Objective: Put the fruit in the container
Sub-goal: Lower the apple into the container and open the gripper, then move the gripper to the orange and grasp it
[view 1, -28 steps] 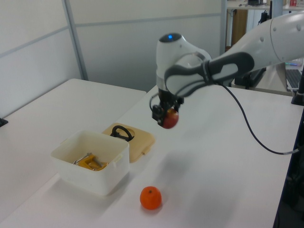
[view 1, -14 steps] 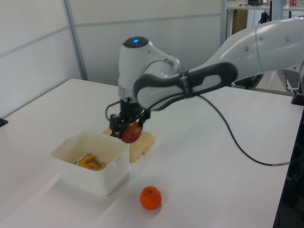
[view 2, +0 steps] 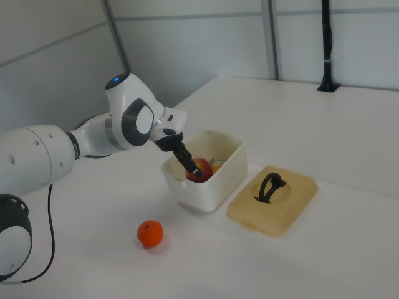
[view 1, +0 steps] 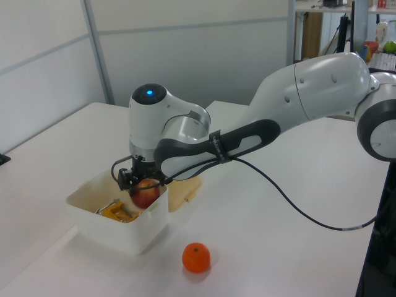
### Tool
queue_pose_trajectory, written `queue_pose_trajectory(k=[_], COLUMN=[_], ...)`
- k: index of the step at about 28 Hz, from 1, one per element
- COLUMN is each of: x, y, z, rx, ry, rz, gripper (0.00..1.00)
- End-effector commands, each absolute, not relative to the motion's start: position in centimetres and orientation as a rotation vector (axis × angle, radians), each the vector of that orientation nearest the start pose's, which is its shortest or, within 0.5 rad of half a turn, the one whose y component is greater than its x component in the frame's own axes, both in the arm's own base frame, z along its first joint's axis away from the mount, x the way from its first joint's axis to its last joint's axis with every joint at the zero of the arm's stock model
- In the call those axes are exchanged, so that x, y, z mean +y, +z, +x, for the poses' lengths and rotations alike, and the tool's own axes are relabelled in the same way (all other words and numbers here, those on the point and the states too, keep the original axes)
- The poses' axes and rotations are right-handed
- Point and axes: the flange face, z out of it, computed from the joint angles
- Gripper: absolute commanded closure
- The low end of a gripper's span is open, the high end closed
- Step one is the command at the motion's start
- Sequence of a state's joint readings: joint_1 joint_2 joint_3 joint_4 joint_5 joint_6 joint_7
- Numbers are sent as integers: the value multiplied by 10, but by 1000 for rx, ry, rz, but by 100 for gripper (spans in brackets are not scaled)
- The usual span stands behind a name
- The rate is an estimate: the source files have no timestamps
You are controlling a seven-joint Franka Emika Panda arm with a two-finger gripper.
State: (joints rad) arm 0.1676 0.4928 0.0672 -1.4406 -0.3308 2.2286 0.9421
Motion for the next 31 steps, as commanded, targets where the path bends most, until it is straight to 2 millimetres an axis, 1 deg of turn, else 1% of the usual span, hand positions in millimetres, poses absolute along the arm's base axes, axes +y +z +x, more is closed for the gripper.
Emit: queue_pose_trajectory(k=[1,2,4,6,7,8,10,12,15,18,20,22,23,27,28,31], x=[152,150,148,147,144,144,146,147,158,171,177,186,199,210,217,228], y=[460,458,458,462,452,448,445,441,431,421,411,402,390,372,363,353], z=[704,695,689,680,665,658,643,628,613,603,599,594,586,577,573,568], rx=[819,741,671,585,432,337,194,125,75,27,10,-21,-42,-27,-24,-19], ry=[-651,-592,-531,-447,-282,-201,-88,-24,16,44,65,52,42,4,-12,-39], rz=[-3045,-3112,-3156,-3199,-3270,-3292,-3298,-3298,-3303,-3307,-3312,-3319,-3327,-3362,-3377,-3386], gripper=[0,0,0,0,0,0,0,0,0,0,0,0,0,0,0,0])
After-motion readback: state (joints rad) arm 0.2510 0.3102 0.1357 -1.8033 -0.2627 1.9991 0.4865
